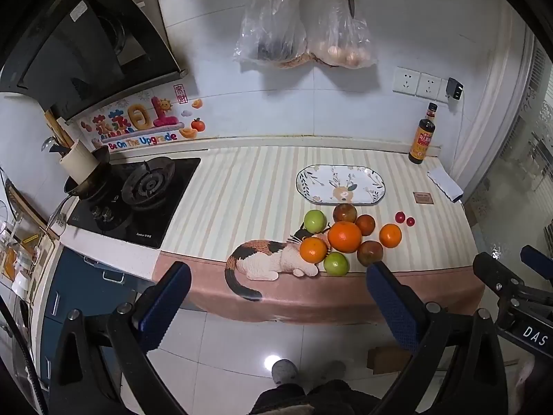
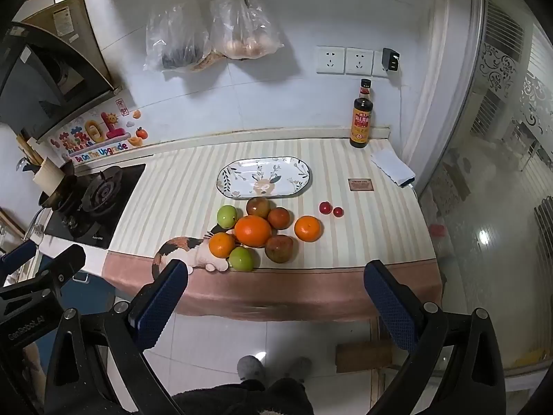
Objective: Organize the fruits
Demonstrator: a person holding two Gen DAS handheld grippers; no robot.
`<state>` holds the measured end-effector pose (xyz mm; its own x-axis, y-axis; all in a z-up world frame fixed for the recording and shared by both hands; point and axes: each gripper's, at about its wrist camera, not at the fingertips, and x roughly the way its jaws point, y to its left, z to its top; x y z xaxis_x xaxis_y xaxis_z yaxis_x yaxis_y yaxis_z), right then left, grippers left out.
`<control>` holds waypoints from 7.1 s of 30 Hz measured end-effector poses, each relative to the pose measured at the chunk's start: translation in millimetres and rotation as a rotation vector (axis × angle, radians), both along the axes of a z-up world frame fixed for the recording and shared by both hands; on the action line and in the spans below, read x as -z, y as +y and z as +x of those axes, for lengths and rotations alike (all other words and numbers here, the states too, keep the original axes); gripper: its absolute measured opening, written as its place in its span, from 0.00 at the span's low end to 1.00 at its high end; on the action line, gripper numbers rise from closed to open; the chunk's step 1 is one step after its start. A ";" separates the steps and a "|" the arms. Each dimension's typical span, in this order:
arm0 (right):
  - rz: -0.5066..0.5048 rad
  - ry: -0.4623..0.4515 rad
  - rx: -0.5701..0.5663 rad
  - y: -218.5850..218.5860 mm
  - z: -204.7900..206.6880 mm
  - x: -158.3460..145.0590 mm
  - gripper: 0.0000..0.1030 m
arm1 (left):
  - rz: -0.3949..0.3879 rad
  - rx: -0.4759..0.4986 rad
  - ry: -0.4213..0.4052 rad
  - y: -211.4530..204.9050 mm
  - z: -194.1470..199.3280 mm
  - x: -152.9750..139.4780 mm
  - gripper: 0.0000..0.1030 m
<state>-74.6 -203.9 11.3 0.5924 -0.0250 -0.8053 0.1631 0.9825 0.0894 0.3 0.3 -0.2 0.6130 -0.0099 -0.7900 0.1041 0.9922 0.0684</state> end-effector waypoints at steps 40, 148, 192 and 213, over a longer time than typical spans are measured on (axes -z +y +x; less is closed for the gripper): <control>0.005 0.004 -0.003 2.5 1.0 3.4 1.00 | 0.001 0.004 0.008 -0.3 3.2 2.1 1.00; 0.351 0.547 0.179 19.0 294.5 337.1 1.00 | -0.212 0.280 0.886 -79.4 358.9 337.9 0.79; 0.250 0.711 0.086 59.2 335.4 363.6 0.88 | -0.160 0.248 0.770 -28.9 338.3 351.4 0.53; 0.348 0.466 -0.021 -29.6 358.2 252.5 0.86 | -0.319 0.133 0.627 -21.3 379.5 237.4 0.53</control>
<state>283.6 -233.5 -241.2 0.1711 0.2954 -0.9399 0.2436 0.9117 0.3309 379.8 -21.0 -237.7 0.0217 -0.3426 -0.9392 0.1501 0.9299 -0.3357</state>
